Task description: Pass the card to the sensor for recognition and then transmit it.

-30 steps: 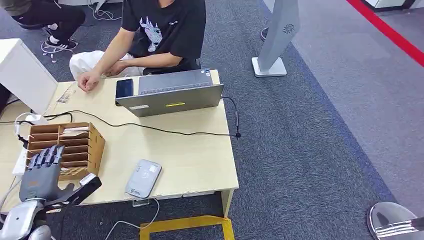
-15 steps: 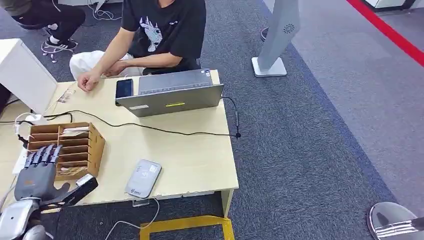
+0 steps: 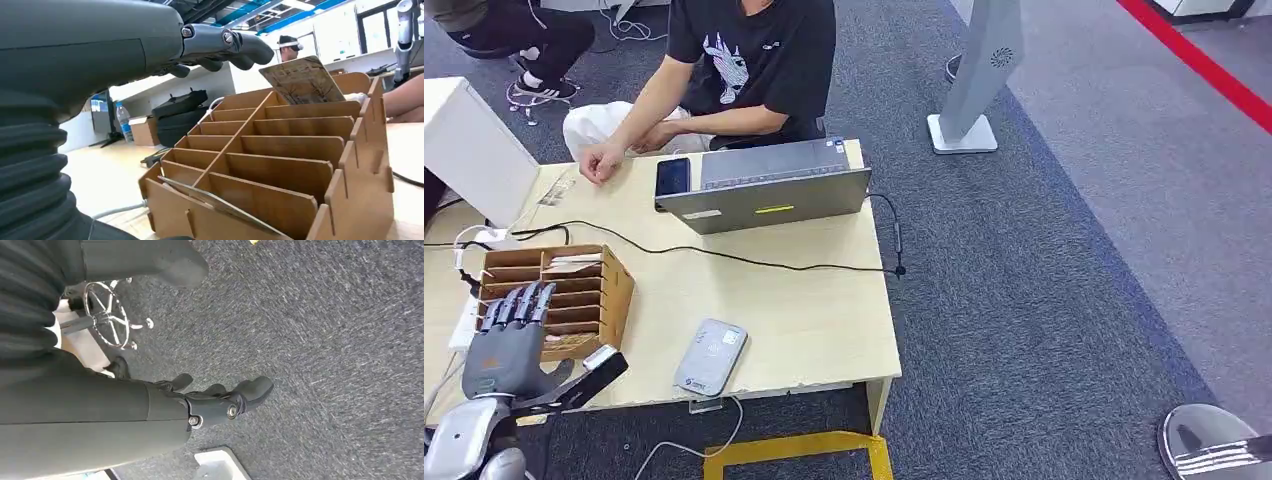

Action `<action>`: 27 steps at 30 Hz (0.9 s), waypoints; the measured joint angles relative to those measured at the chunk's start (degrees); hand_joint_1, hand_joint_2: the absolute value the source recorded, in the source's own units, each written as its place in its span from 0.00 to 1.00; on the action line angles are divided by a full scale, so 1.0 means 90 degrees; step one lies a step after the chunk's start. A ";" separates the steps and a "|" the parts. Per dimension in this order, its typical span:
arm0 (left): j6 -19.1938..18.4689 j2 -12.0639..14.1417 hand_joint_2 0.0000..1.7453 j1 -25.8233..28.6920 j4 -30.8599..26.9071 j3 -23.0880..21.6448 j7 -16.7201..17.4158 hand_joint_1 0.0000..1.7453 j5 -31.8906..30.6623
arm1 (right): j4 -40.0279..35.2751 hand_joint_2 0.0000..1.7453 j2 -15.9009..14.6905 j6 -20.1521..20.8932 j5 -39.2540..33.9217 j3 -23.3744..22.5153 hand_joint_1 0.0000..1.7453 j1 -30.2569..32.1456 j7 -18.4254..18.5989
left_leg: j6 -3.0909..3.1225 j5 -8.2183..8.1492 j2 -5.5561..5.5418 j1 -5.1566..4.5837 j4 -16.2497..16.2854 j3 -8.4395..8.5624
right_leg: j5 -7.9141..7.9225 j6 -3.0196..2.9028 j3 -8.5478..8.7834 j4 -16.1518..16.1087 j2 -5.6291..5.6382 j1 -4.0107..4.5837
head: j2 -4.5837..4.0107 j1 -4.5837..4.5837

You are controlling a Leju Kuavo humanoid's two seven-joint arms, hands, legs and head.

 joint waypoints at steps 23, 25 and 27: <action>-0.0010 -0.0005 1.00 0.0002 0.0000 0.0000 0.0143 1.00 -0.0105 | 0.0063 1.00 0.0015 -0.0180 -0.0143 0.0019 0.00 0.0001 -0.0012 | 0.0000 0.0000 0.0000 0.0000 0.0000 -0.0001 | 0.0000 0.0000 0.0001 0.0000 0.0000 0.0000 | 0.0000 0.0000; 0.0000 0.0005 1.00 0.0002 0.0000 0.0000 0.0190 1.00 -0.0158 | 0.0066 1.00 0.0015 -0.0189 -0.0170 0.0019 0.00 0.0001 -0.0012 | 0.0000 0.0000 0.0000 0.0000 0.0000 -0.0001 | 0.0000 0.0000 0.0000 0.0000 0.0000 0.0000 | 0.0000 0.0000; 0.0005 0.0007 1.00 0.0004 0.0000 0.0000 0.0204 1.00 -0.0197 | 0.0075 1.00 0.0015 -0.0197 -0.0194 0.0024 0.00 0.0001 -0.0012 | 0.0000 0.0000 -0.0001 0.0000 0.0000 -0.0001 | 0.0000 0.0000 0.0000 0.0000 -0.0001 0.0000 | 0.0000 0.0000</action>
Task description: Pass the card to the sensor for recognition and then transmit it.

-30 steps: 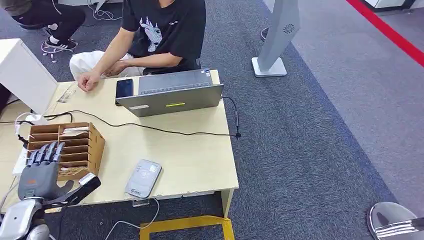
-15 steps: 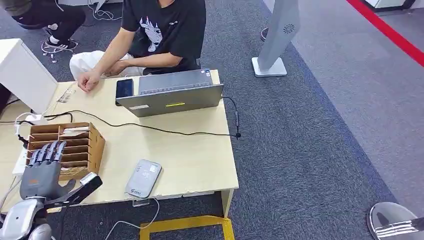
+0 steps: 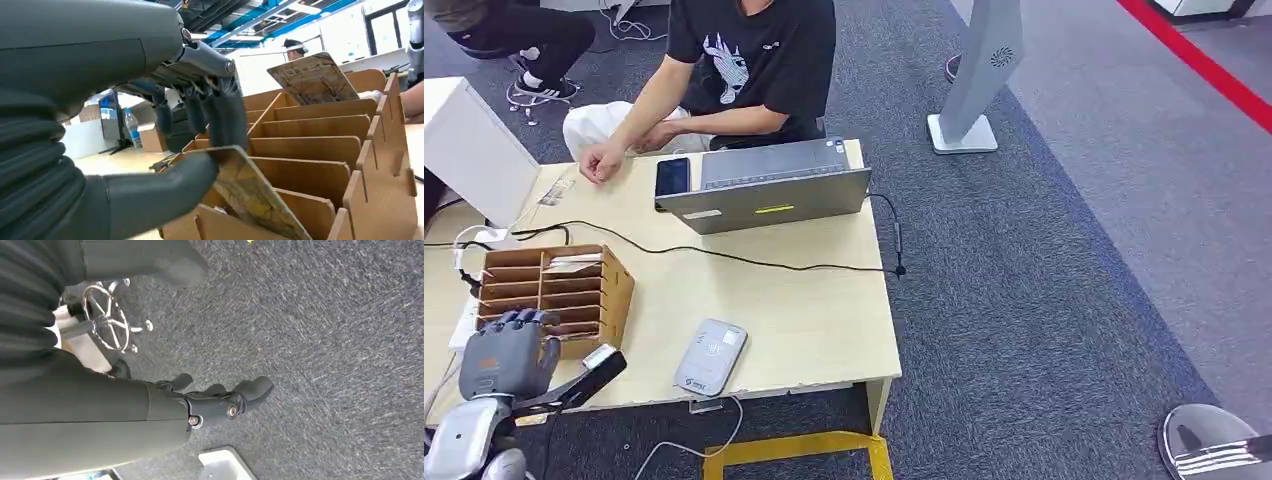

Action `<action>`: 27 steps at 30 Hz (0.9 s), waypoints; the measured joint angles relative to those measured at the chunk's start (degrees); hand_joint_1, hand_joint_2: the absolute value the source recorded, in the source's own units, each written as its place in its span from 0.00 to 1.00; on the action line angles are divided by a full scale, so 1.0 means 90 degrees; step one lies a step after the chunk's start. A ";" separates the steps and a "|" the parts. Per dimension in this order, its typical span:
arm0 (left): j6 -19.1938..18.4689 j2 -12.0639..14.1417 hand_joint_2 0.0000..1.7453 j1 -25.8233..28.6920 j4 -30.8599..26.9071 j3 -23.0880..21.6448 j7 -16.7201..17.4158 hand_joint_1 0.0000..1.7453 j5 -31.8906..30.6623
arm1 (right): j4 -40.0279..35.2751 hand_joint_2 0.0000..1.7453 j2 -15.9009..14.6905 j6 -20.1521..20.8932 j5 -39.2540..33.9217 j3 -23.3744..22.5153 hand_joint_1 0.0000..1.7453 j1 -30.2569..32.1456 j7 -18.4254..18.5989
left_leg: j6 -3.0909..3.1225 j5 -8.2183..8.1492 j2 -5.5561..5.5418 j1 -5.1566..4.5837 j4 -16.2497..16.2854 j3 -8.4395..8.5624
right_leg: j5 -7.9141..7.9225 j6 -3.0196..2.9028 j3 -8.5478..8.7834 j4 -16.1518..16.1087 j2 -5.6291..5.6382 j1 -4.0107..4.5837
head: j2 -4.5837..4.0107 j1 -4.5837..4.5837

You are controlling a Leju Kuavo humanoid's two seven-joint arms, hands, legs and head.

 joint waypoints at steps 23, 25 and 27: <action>0.0336 0.0316 1.00 -0.0103 -0.0037 0.0034 -0.0010 1.00 0.0121 | 0.0075 1.00 -0.0002 -0.0401 -0.1227 0.0615 0.00 0.0027 0.0211 | -0.0001 0.0001 0.0005 0.0001 0.0000 0.0002 | 0.0000 -0.0001 -0.0006 0.0000 0.0009 0.0001 | 0.0000 0.0005; 0.0510 0.0424 1.00 -0.0181 -0.0225 0.0131 -0.0012 1.00 0.0177 | 0.0075 1.00 -0.0005 -0.0476 -0.1331 0.0722 0.00 0.0061 0.0245 | -0.0003 0.0002 0.0004 0.0003 0.0001 0.0002 | 0.0001 -0.0002 -0.0006 0.0000 0.0009 0.0001 | 0.0000 0.0005; 0.0529 0.0586 1.00 -0.0309 -0.0494 0.0272 -0.0019 1.00 0.0175 | 0.0075 1.00 -0.0017 -0.0527 -0.1450 0.0853 0.00 0.0106 0.0294 | -0.0003 0.0002 0.0004 0.0004 0.0001 0.0001 | 0.0002 -0.0002 -0.0006 0.0001 0.0008 0.0001 | 0.0000 0.0002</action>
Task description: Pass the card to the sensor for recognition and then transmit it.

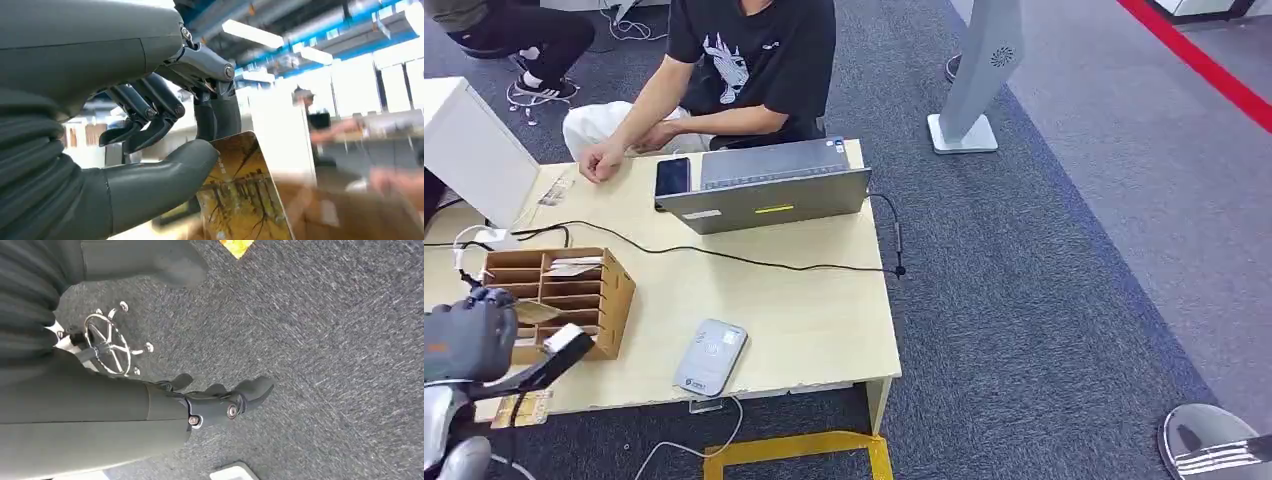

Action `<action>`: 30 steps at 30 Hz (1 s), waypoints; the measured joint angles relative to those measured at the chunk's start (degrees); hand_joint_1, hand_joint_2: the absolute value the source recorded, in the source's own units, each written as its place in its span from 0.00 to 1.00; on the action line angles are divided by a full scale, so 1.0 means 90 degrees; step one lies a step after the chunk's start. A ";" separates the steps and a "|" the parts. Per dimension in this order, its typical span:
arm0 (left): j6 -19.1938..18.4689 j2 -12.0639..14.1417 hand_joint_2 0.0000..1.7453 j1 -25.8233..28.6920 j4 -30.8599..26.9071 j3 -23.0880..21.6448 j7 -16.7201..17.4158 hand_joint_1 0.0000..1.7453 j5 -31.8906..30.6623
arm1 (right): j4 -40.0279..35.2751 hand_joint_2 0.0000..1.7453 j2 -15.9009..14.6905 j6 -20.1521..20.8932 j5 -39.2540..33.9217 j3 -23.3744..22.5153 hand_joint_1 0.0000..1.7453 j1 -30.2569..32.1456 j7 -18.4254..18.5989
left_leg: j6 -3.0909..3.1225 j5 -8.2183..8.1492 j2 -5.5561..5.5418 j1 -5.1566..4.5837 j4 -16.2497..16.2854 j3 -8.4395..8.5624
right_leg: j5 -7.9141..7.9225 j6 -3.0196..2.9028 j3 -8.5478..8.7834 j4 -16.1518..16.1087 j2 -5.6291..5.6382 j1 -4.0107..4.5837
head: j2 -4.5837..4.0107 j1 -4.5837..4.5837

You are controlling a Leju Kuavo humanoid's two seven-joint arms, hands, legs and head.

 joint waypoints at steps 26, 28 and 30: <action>-0.0491 0.1107 1.00 -0.2169 -0.0958 0.1083 0.0158 1.00 0.0150 | -0.0265 1.00 -0.0066 -0.0129 -0.0459 0.1289 0.00 0.0493 0.0658 | -0.0007 0.0005 0.0006 0.0003 -0.0001 0.0002 | 0.0003 -0.0005 -0.0001 0.0003 0.0010 0.0001 | 0.0000 -0.0002; -0.0469 0.1095 1.00 -0.2341 -0.0674 0.1107 0.0160 1.00 0.0082 | -0.0262 1.00 -0.0070 -0.0109 -0.0352 0.1287 0.00 0.0491 0.0612 | -0.0007 0.0005 0.0006 0.0003 -0.0001 0.0002 | 0.0004 -0.0005 -0.0001 0.0002 0.0010 0.0001 | 0.0000 -0.0002; -0.0432 0.1032 1.00 -0.2515 -0.0390 0.1107 0.0163 1.00 0.0024 | -0.0250 1.00 -0.0073 -0.0070 -0.0218 0.1282 0.00 0.0487 0.0527 | -0.0007 0.0005 0.0006 0.0002 -0.0001 0.0003 | 0.0004 -0.0005 0.0001 0.0002 0.0010 0.0001 | 0.0000 -0.0002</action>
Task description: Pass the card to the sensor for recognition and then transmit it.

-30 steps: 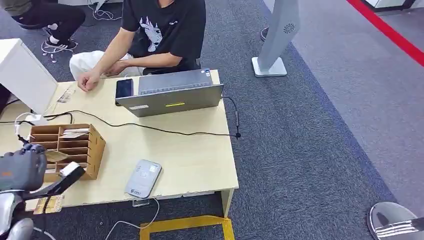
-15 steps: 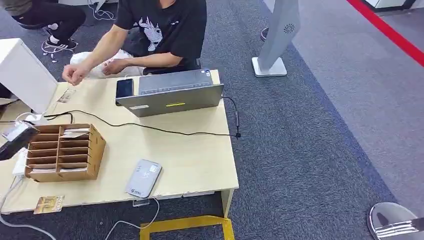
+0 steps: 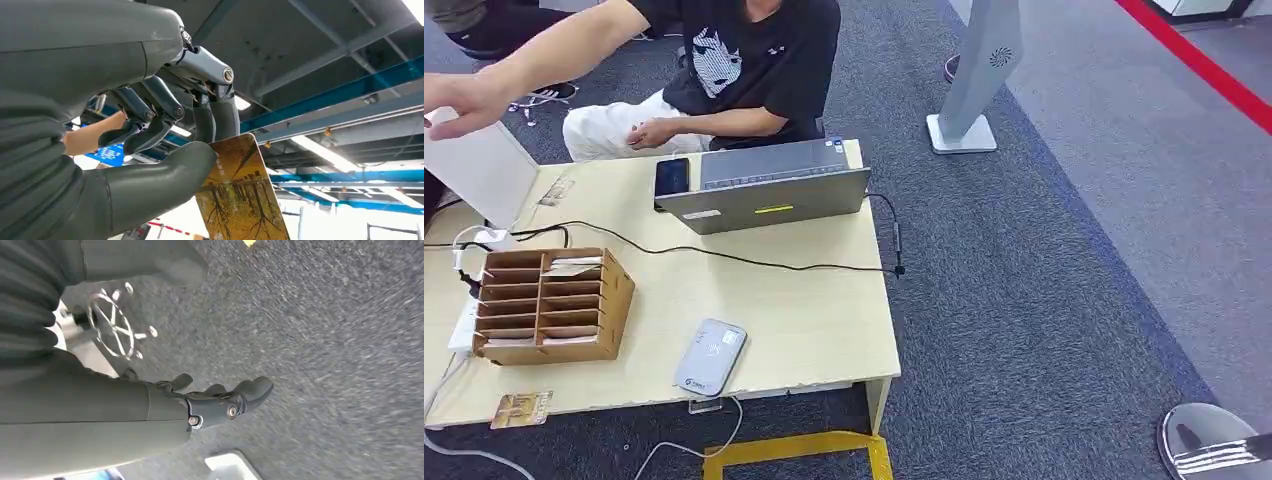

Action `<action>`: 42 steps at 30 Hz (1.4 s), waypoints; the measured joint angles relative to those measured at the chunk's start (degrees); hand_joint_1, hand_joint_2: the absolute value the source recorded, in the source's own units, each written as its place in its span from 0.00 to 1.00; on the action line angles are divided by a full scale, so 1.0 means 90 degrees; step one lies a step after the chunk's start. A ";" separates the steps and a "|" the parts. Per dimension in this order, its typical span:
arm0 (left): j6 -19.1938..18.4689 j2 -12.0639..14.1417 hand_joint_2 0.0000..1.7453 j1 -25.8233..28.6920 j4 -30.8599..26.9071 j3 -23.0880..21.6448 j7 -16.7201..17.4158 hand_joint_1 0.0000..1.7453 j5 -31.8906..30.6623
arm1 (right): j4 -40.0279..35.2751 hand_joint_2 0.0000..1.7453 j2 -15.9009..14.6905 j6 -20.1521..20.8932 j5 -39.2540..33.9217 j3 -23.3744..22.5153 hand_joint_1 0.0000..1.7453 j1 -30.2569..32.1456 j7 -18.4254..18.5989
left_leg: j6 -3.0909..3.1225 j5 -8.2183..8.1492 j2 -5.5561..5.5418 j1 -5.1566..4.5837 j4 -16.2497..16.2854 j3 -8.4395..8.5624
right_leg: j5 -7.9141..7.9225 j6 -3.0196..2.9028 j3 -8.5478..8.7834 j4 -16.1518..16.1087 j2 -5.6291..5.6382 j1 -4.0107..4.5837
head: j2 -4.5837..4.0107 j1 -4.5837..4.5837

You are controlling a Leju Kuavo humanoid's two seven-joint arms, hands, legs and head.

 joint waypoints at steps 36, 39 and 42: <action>-0.0702 -0.2181 1.00 -0.0459 -0.0535 -0.1855 -0.0017 1.00 0.1462 | 0.0202 1.00 0.0002 0.0151 0.0743 -0.0709 0.00 -0.0063 -0.0401 | 0.0002 -0.0001 -0.0019 -0.0004 0.0007 -0.0007 | 0.0008 0.0016 0.0002 -0.0003 -0.0017 -0.0006 | 0.0000 -0.0002; -0.0695 -0.2195 1.00 -0.0459 -0.0552 -0.1863 -0.0017 1.00 0.1469 | 0.0216 1.00 0.0002 0.0151 0.0750 -0.0731 0.00 -0.0067 -0.0401 | 0.0002 -0.0001 -0.0021 -0.0004 0.0007 -0.0007 | 0.0008 0.0016 0.0003 -0.0002 -0.0019 -0.0005 | 0.0000 0.0000; -0.0680 -0.2210 1.00 -0.0459 -0.0554 -0.1870 -0.0019 1.00 0.1482 | 0.0226 1.00 0.0002 0.0151 0.0767 -0.0767 0.00 -0.0071 -0.0401 | 0.0002 0.0000 -0.0021 -0.0005 0.0007 -0.0007 | 0.0008 0.0016 0.0004 -0.0003 -0.0019 -0.0004 | 0.0000 -0.0002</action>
